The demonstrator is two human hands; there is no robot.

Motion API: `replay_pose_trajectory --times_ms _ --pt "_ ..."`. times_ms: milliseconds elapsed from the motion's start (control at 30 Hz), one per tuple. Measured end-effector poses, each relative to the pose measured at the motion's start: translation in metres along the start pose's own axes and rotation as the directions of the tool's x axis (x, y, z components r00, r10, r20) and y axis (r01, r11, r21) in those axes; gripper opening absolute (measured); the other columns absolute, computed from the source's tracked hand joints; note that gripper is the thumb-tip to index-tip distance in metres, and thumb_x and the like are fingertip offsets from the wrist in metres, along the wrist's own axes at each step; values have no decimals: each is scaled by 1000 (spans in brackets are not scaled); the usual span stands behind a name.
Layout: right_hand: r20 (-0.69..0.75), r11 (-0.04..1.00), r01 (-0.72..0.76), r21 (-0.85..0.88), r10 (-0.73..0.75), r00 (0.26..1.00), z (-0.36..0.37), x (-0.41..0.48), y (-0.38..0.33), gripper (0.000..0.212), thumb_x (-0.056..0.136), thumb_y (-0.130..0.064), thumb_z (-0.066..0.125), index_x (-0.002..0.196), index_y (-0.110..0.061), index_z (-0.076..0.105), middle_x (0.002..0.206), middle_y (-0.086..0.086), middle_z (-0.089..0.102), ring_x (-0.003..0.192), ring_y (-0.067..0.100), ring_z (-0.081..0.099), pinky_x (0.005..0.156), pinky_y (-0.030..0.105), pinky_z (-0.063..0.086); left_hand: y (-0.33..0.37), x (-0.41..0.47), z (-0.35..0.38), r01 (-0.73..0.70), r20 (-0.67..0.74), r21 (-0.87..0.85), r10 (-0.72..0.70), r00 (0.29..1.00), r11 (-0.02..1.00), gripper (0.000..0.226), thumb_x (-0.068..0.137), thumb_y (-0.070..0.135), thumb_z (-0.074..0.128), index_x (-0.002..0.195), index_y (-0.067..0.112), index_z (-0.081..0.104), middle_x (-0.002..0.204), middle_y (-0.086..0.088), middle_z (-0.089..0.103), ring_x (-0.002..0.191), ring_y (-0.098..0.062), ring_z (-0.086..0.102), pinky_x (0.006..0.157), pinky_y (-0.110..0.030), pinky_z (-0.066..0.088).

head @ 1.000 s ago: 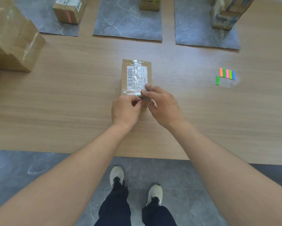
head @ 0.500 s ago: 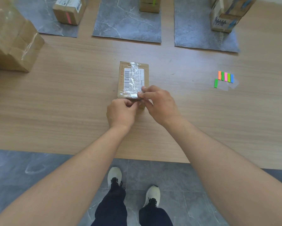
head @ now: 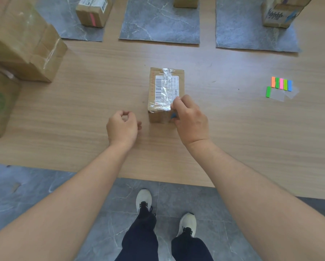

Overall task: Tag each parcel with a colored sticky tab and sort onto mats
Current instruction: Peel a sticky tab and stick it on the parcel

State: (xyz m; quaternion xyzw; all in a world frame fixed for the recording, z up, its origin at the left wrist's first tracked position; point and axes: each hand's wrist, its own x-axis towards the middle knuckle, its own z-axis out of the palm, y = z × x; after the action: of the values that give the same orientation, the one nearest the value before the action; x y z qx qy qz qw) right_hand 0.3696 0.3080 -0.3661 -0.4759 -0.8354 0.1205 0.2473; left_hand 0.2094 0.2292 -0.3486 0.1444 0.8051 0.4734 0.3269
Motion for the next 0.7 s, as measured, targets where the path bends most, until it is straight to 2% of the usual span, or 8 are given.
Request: replay_pose_trajectory --times_ms 100,200,300,367,433,500,567,700 --pt "-76 999 17 -39 -20 997 8 -2 -1 41 60 16 69 87 -12 55 89 0 53 68 22 41 46 26 31 10 2 1 22 68 -132 -13 998 991 26 94 25 42 102 20 67 90 -13 75 94 -29 73 88 -45 59" --pt "-85 999 43 -29 -46 995 7 -5 1 40 63 17 66 90 -11 57 92 1 55 68 23 43 48 27 32 23 -2 5 81 157 -204 -49 986 976 37 99 29 38 122 20 66 101 -11 74 107 -24 67 97 -38 54" --pt "-49 996 58 63 -55 997 -2 -7 -2 31 69 3 73 95 -10 60 99 0 58 73 25 57 52 27 41 34 -7 9 112 263 -224 -51 964 968 41 101 35 34 127 26 65 109 -3 72 102 -19 66 94 -32 51" --pt "13 969 -68 239 67 998 -8 -7 -8 26 77 -14 73 100 -12 62 103 -7 58 83 15 62 62 28 49 36 -9 12 125 327 -224 -46 944 967 39 101 35 32 116 29 68 102 9 74 87 -13 67 80 -26 52" --pt "125 831 -255 494 222 967 -17 -7 -15 26 85 -18 66 110 -15 65 113 -10 59 104 4 63 84 27 55 37 -11 14 134 355 -242 -41 934 961 36 102 32 32 103 29 69 87 16 75 75 -6 66 68 -20 51" --pt "227 590 -401 701 349 909 -24 -10 -24 29 94 -16 62 123 -18 62 130 -8 58 120 4 61 95 23 54 40 -11 11 133 359 -266 -30 933 955 37 102 30 34 96 27 70 77 17 75 67 0 65 61 -17 50" --pt "336 400 -525 752 453 826 -27 -12 -32 32 97 -19 59 128 -26 57 139 -7 57 115 -1 63 92 16 52 43 -9 7 117 358 -250 -20 934 961 39 101 31 34 89 29 71 72 18 73 60 2 63 62 -21 47" --pt "406 228 -605 763 559 723 -30 -3 -50 36 88 -23 53 119 -21 72 109 -3 77 94 9 70 92 30 54 54 -5 -7 111 370 -179 -37 928 978 38 101 35 33 88 32 68 69 24 71 73 -3 61 68 -22 42"
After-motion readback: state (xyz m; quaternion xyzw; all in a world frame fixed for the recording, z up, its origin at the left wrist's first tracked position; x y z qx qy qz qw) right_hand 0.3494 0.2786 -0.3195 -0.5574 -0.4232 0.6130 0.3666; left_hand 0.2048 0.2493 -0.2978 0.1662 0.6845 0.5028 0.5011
